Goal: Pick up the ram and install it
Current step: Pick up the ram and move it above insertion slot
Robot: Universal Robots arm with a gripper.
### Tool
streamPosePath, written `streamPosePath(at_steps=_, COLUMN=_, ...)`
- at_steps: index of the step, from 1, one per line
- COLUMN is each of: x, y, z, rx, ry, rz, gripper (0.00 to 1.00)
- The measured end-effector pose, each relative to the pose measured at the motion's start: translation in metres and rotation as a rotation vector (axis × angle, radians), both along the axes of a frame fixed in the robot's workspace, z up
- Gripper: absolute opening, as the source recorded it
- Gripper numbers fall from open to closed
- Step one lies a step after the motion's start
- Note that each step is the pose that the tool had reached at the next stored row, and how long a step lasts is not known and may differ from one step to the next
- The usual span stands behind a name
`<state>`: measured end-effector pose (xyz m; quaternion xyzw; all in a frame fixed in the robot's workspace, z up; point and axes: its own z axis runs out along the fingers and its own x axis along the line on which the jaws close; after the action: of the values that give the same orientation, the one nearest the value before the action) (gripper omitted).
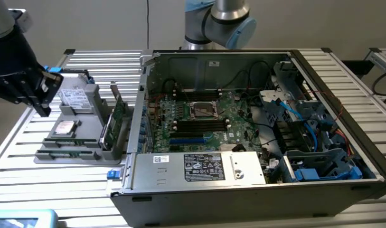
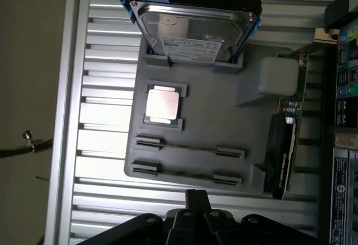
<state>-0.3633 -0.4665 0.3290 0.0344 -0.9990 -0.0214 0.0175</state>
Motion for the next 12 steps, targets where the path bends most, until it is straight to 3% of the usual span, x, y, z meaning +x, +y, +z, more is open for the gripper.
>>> streamPosePath(at_steps=12, x=0.0000, y=0.0000, z=0.0000, rx=0.0008, ry=-0.0001, rz=0.219, gripper=0.11)
